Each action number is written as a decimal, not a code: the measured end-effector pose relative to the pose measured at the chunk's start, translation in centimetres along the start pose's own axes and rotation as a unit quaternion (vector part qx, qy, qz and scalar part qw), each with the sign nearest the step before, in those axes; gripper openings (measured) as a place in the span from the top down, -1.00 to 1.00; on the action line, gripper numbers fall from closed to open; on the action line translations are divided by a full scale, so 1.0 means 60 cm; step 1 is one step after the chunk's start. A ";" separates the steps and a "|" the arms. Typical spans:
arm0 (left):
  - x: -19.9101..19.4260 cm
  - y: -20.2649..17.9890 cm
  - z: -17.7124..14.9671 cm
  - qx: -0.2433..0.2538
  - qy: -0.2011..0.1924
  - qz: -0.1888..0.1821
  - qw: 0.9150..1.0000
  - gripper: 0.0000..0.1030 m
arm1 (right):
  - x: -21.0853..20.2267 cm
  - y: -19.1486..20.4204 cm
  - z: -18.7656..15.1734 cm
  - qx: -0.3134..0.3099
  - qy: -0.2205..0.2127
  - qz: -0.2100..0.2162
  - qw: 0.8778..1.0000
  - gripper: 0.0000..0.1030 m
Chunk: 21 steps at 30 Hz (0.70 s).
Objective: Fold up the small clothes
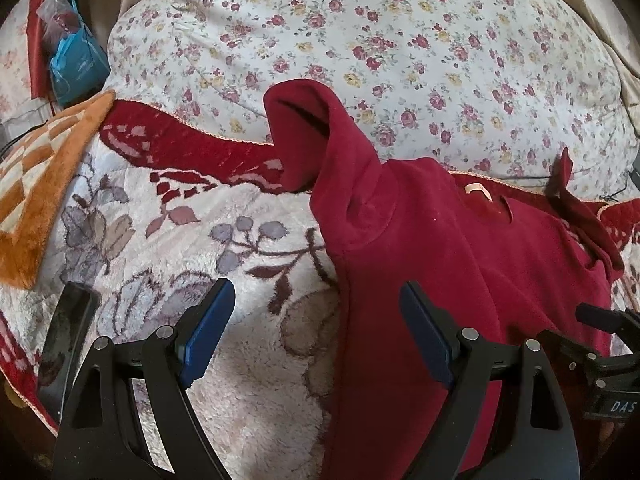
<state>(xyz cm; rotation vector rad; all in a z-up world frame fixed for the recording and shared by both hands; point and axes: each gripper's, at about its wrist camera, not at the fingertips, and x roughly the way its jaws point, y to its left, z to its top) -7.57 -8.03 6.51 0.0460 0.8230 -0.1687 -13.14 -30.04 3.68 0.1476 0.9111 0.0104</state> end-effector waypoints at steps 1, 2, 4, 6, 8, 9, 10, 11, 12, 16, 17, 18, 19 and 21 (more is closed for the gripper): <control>0.000 0.001 0.002 -0.001 0.001 0.001 1.000 -0.64 | 0.000 0.003 0.000 -0.003 0.000 0.000 1.000 -0.82; 0.000 0.002 0.003 -0.002 0.001 0.002 1.000 -0.64 | 0.001 0.003 0.001 -0.004 0.002 0.001 1.000 -0.82; 0.001 0.003 0.005 -0.004 0.001 0.003 1.000 -0.64 | 0.004 0.002 0.001 -0.002 0.009 -0.002 1.000 -0.82; 0.003 0.003 0.006 -0.006 0.001 0.003 1.000 -0.64 | 0.006 -0.001 0.002 -0.002 0.013 -0.011 1.000 -0.82; 0.005 0.001 0.007 -0.004 0.003 0.004 1.000 -0.64 | 0.007 -0.003 0.002 -0.004 0.017 -0.022 1.000 -0.82; 0.006 -0.001 0.006 -0.003 0.004 0.004 1.000 -0.64 | 0.007 -0.005 0.002 -0.002 0.015 -0.031 0.999 -0.82; 0.007 -0.003 0.006 -0.001 0.004 0.005 1.000 -0.64 | 0.007 -0.009 0.003 0.001 0.019 -0.035 0.999 -0.82; 0.008 -0.005 0.005 0.000 0.005 0.004 1.000 -0.64 | 0.007 -0.013 0.004 0.006 0.019 -0.036 0.999 -0.82; 0.008 -0.007 0.005 0.002 0.005 0.004 1.000 -0.64 | 0.007 -0.017 0.005 0.011 0.019 -0.036 0.999 -0.82; 0.011 -0.011 0.005 0.006 0.004 0.008 1.000 -0.64 | 0.006 -0.025 0.010 0.020 0.013 -0.036 0.999 -0.82; 0.012 -0.010 0.006 0.005 0.006 0.007 1.000 -0.64 | 0.006 -0.026 0.012 0.021 0.013 -0.035 0.999 -0.82; 0.013 -0.009 0.006 0.003 0.006 0.006 1.000 -0.64 | 0.007 -0.026 0.014 0.020 0.013 -0.034 0.999 -0.82; 0.013 -0.009 0.005 0.002 0.006 0.007 1.000 -0.64 | 0.008 -0.025 0.016 0.020 0.014 -0.031 0.999 -0.82; 0.015 -0.008 0.004 0.001 0.008 0.008 1.000 -0.64 | 0.011 -0.023 0.019 0.019 0.014 -0.028 0.999 -0.82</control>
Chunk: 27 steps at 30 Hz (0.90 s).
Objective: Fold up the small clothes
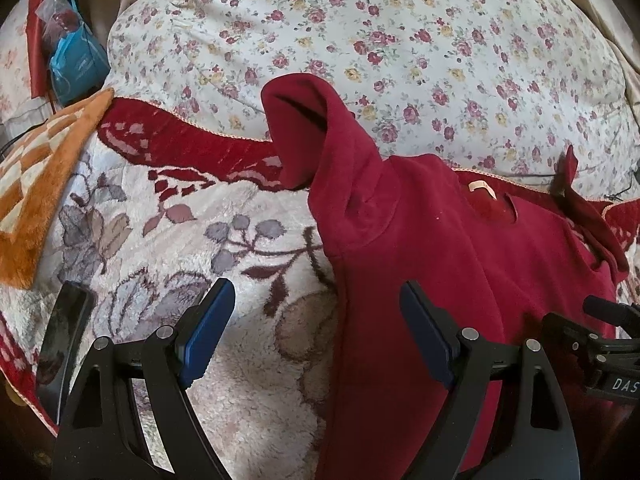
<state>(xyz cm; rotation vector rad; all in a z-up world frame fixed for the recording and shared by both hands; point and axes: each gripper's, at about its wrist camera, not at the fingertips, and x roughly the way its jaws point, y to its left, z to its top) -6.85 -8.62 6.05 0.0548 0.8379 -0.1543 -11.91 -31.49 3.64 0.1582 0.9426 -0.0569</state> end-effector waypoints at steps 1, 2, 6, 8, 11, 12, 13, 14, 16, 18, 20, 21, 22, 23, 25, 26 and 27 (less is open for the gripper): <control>0.001 0.001 0.000 -0.001 0.001 -0.001 1.000 -0.64 | 0.002 0.001 0.001 0.000 0.000 0.001 1.000 -0.82; 0.002 0.001 0.000 -0.002 0.002 -0.001 1.000 -0.64 | 0.004 0.002 0.001 0.002 0.001 0.003 1.000 -0.82; 0.004 0.002 0.001 -0.004 0.002 -0.002 1.000 -0.64 | 0.014 0.010 0.001 -0.003 0.012 0.003 1.000 -0.82; 0.004 0.003 0.001 -0.004 0.002 0.000 1.000 -0.64 | 0.018 0.013 0.001 -0.005 0.014 0.002 1.000 -0.82; 0.009 0.006 0.003 -0.010 0.007 0.002 1.000 -0.64 | 0.023 0.016 0.001 -0.003 0.018 0.006 1.000 -0.82; 0.010 0.007 0.004 -0.012 0.008 0.002 1.000 -0.64 | 0.024 0.019 0.002 -0.006 0.018 0.005 1.000 -0.82; 0.012 0.008 0.004 -0.013 0.009 0.001 1.000 -0.64 | 0.024 0.021 0.004 -0.009 0.017 0.004 1.000 -0.82; 0.013 0.008 0.005 -0.013 0.009 0.001 1.000 -0.64 | 0.023 0.023 0.006 -0.012 0.016 0.003 1.000 -0.82; 0.015 0.009 0.006 -0.013 0.011 0.003 1.000 -0.64 | 0.022 0.027 0.010 -0.014 0.014 0.004 1.000 -0.82; 0.017 0.009 0.007 -0.015 0.012 0.003 1.000 -0.64 | 0.024 0.028 0.011 -0.012 0.017 0.006 1.000 -0.82; 0.017 0.010 0.007 -0.016 0.013 0.003 1.000 -0.64 | 0.027 0.030 0.011 -0.013 0.019 0.007 1.000 -0.82; 0.018 0.010 0.007 -0.016 0.014 0.003 1.000 -0.64 | 0.029 0.032 0.009 -0.014 0.020 0.006 1.000 -0.82; 0.018 0.010 0.007 -0.016 0.013 0.003 1.000 -0.64 | 0.029 0.031 0.009 -0.016 0.021 0.006 1.000 -0.82; 0.018 0.010 0.007 -0.016 0.013 0.002 1.000 -0.64 | 0.030 0.032 0.008 -0.017 0.021 0.006 1.000 -0.82; 0.018 0.010 0.007 -0.016 0.013 0.003 1.000 -0.64 | 0.029 0.034 0.008 -0.022 0.020 0.001 1.000 -0.82; 0.019 0.010 0.007 -0.016 0.013 0.003 1.000 -0.64 | 0.028 0.034 0.008 -0.022 0.018 -0.002 1.000 -0.82; 0.019 0.011 0.007 -0.016 0.014 0.003 1.000 -0.64 | 0.026 0.034 0.008 -0.021 0.015 -0.003 1.000 -0.82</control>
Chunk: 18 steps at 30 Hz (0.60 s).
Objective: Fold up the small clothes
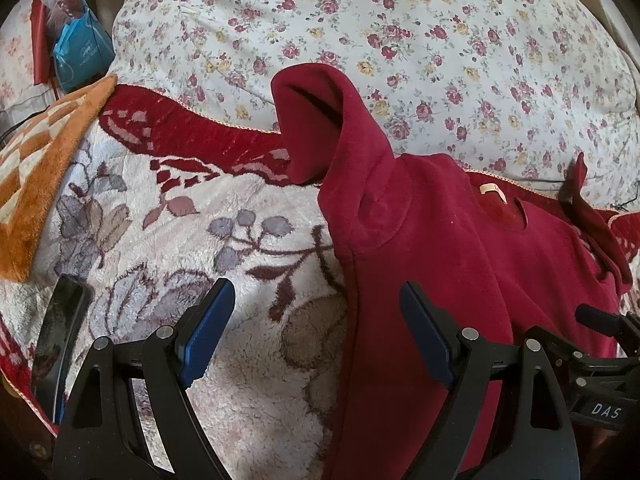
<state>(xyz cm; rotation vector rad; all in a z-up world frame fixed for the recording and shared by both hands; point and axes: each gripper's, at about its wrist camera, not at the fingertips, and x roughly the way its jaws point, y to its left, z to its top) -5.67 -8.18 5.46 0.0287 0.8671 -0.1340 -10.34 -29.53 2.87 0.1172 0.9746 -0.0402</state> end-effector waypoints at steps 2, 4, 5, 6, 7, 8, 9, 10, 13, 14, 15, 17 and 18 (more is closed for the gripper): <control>0.000 0.001 0.001 -0.001 0.002 -0.001 1.000 -0.64 | 0.000 -0.003 0.001 0.004 0.002 0.003 1.000 -0.82; 0.000 0.004 0.003 -0.004 0.002 -0.002 1.000 -0.64 | 0.002 -0.005 0.000 0.006 0.006 0.005 1.000 -0.82; -0.001 0.006 0.004 -0.007 0.002 -0.003 1.000 -0.64 | 0.002 -0.006 0.000 0.007 0.008 0.003 1.000 -0.82; -0.003 0.010 0.008 -0.014 0.004 -0.010 1.000 -0.64 | 0.002 -0.008 0.000 0.008 0.009 0.003 1.000 -0.82; -0.003 0.014 0.013 -0.021 0.007 -0.020 1.000 -0.64 | 0.002 -0.009 0.000 0.009 0.010 0.005 1.000 -0.82; -0.003 0.018 0.019 -0.028 0.011 -0.030 0.999 -0.64 | 0.002 -0.010 0.000 0.010 0.010 0.007 1.000 -0.82; -0.002 0.023 0.028 -0.037 0.016 -0.038 0.998 -0.64 | 0.003 -0.012 0.001 0.011 0.011 0.009 1.000 -0.82; -0.002 0.025 0.036 -0.041 0.018 -0.040 0.998 -0.64 | 0.004 -0.014 0.002 0.013 0.013 0.013 1.000 -0.82; -0.009 0.038 0.062 -0.061 0.004 -0.034 0.998 -0.64 | 0.003 -0.016 0.007 0.019 0.011 0.025 0.999 -0.82; -0.010 0.040 0.068 -0.065 0.002 -0.031 0.997 -0.64 | 0.002 -0.015 0.009 0.016 0.008 0.024 1.000 -0.82; -0.008 0.042 0.075 -0.070 0.004 -0.028 0.997 -0.64 | 0.001 -0.013 0.011 0.011 0.005 0.020 1.000 -0.82; -0.003 0.043 0.089 -0.073 0.010 -0.031 0.997 -0.64 | 0.002 -0.011 0.015 0.002 0.003 0.014 1.000 -0.82; 0.000 0.042 0.099 -0.072 0.011 -0.031 0.997 -0.64 | 0.004 -0.011 0.017 0.002 0.003 0.015 1.000 -0.82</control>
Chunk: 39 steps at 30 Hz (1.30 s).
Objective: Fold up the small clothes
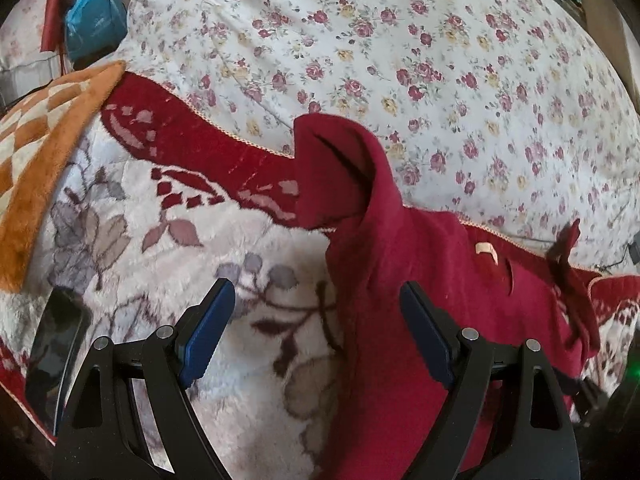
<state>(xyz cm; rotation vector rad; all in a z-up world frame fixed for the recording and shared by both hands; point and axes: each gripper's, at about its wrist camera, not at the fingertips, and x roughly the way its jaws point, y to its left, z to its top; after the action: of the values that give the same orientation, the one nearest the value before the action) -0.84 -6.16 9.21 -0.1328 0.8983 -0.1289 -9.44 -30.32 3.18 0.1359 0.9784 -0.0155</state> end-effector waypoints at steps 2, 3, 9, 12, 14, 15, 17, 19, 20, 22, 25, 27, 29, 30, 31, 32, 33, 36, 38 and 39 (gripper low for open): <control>0.003 -0.003 0.018 -0.001 -0.004 0.004 1.000 -0.64 | 0.002 -0.004 0.001 0.007 0.000 0.005 1.000 -0.82; 0.007 -0.004 0.029 -0.003 -0.008 0.007 1.000 -0.64 | 0.003 -0.005 0.002 0.011 0.001 0.008 1.000 -0.82; 0.046 -0.022 0.089 -0.007 -0.007 0.024 1.000 -0.64 | 0.008 -0.010 0.001 0.010 0.007 0.020 1.000 -0.82; 0.064 -0.028 0.101 -0.003 -0.006 0.033 0.999 -0.64 | 0.006 -0.013 0.004 0.007 0.008 0.021 1.000 -0.82; 0.073 -0.031 0.105 -0.002 -0.003 0.037 0.999 -0.64 | 0.006 -0.017 0.007 0.006 0.007 0.020 1.000 -0.82; 0.080 -0.031 0.108 -0.004 -0.001 0.037 0.999 -0.64 | 0.007 -0.019 0.009 0.006 0.006 0.020 1.000 -0.82; 0.089 -0.033 0.113 -0.006 0.000 0.037 0.999 -0.64 | 0.011 -0.025 0.013 0.009 0.008 0.021 1.000 -0.82; 0.096 -0.038 0.120 -0.003 -0.001 0.042 0.999 -0.64 | 0.018 -0.032 0.014 0.019 0.013 0.025 0.999 -0.82; 0.101 -0.041 0.124 0.000 -0.002 0.048 0.999 -0.64 | 0.022 -0.036 0.014 0.023 0.018 0.028 0.999 -0.82; 0.111 -0.045 0.132 0.004 -0.001 0.061 0.998 -0.64 | 0.027 -0.041 0.012 0.030 0.026 0.034 0.999 -0.82; 0.127 -0.044 0.141 0.005 0.003 0.074 0.997 -0.64 | 0.030 -0.042 0.011 0.030 0.028 0.036 0.999 -0.82; 0.139 -0.039 0.144 -0.001 0.006 0.080 0.997 -0.64 | 0.030 -0.043 0.011 0.027 0.028 0.037 0.999 -0.82; 0.154 -0.032 0.146 -0.006 0.014 0.080 0.997 -0.64 | 0.032 -0.044 0.012 0.030 0.029 0.039 0.998 -0.82; 0.160 -0.029 0.147 -0.006 0.016 0.078 0.997 -0.64 | 0.033 -0.045 0.012 0.031 0.030 0.040 0.998 -0.82; 0.163 -0.028 0.147 -0.005 0.014 0.074 0.997 -0.64 | 0.034 -0.046 0.012 0.033 0.031 0.040 0.998 -0.82; 0.166 -0.027 0.146 -0.003 0.010 0.069 0.998 -0.61 | 0.035 -0.048 0.013 0.034 0.032 0.040 0.998 -0.82; 0.171 -0.025 0.146 -0.001 0.009 0.059 0.998 -0.39 | 0.035 -0.048 0.012 0.035 0.032 0.040 0.998 -0.82; 0.189 -0.022 0.145 -0.005 0.030 0.035 0.999 0.50 | 0.035 -0.048 0.011 0.036 0.033 0.041 0.998 -0.82; 0.189 -0.017 0.144 -0.010 0.032 0.020 0.999 0.71 | 0.034 -0.050 0.010 0.039 0.035 0.042 0.998 -0.82; 0.183 -0.014 0.143 -0.014 0.029 0.009 0.999 0.73 | 0.032 -0.052 0.010 0.041 0.035 0.042 0.998 -0.82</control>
<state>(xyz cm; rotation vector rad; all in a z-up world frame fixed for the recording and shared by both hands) 12.62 -8.31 6.22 -0.1484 0.9586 -0.1046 -8.09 -33.39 1.56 0.2552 1.0424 0.0272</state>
